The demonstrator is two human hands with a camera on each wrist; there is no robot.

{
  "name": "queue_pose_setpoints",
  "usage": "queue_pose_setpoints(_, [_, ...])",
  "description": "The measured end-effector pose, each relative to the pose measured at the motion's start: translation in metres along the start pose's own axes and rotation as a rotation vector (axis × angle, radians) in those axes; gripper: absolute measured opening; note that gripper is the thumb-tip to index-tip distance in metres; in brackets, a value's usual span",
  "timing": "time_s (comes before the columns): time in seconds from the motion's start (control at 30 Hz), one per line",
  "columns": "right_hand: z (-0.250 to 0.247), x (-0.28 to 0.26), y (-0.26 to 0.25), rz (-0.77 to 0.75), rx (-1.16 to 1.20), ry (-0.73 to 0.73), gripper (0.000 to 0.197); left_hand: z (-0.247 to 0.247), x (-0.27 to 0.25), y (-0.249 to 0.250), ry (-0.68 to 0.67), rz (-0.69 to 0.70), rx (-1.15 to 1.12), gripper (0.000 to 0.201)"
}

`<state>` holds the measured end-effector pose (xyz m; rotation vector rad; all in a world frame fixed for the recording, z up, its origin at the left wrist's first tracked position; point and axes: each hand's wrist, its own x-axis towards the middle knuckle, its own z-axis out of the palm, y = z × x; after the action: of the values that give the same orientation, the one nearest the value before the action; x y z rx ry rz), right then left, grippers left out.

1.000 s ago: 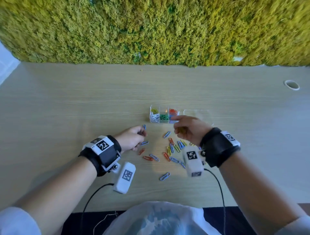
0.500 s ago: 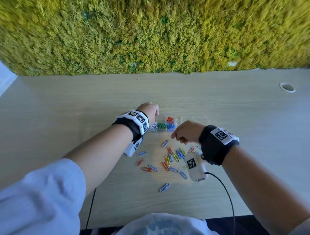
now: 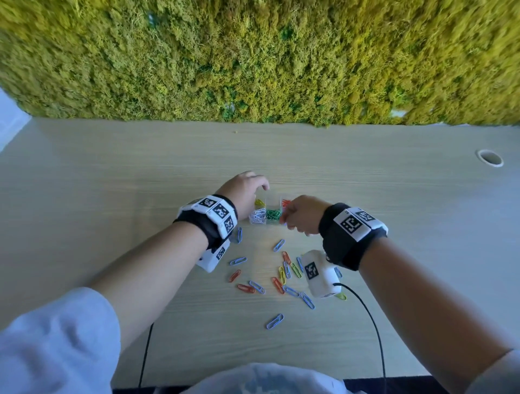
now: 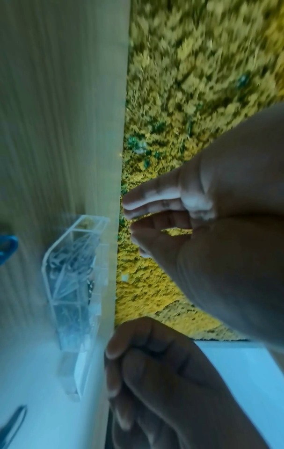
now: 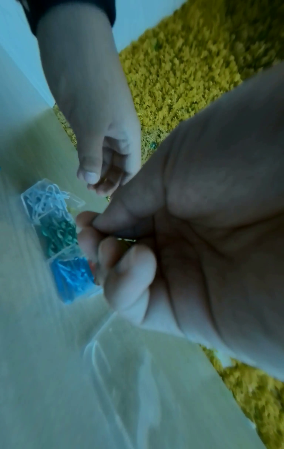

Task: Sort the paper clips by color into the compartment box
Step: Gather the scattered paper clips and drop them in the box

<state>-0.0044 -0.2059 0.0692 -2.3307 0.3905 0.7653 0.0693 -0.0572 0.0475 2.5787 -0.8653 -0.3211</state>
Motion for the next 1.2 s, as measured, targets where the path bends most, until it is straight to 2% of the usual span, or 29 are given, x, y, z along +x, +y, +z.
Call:
queue_pose_setpoints(0.13, [-0.005,0.005,-0.024,-0.102,-0.188,0.123,0.029,-0.003,-0.026,-0.019,0.102,-0.002,-0.059,0.026])
queue_pose_setpoints(0.3, [-0.004,0.017,-0.059,-0.163,-0.420,0.201,0.035,-0.003,-0.057,-0.028,-0.121,-0.070,-0.005,0.015])
queue_pose_setpoints(0.53, [0.007,0.032,-0.074,-0.212,-0.616,0.175,0.041,0.009,-0.079,-0.027,-0.138,-0.062,-0.022,0.012])
queue_pose_setpoints(0.67, [0.006,0.038,-0.067,-0.233,-0.547,0.175,0.041,0.013,-0.081,-0.024,-0.123,-0.057,-0.047,0.012])
queue_pose_setpoints(0.87, [0.000,0.037,-0.053,-0.302,-0.466,0.265,0.049,0.016,-0.076,-0.021,-0.118,-0.096,-0.051,0.009])
queue_pose_setpoints(1.03, [0.001,0.033,-0.050,-0.290,-0.485,0.284,0.042,0.015,-0.064,-0.026,-0.072,-0.218,0.049,0.019])
queue_pose_setpoints(1.2, [0.002,0.020,-0.033,-0.255,-0.445,0.293,0.038,0.011,-0.037,-0.026,-0.131,-0.189,0.174,0.034])
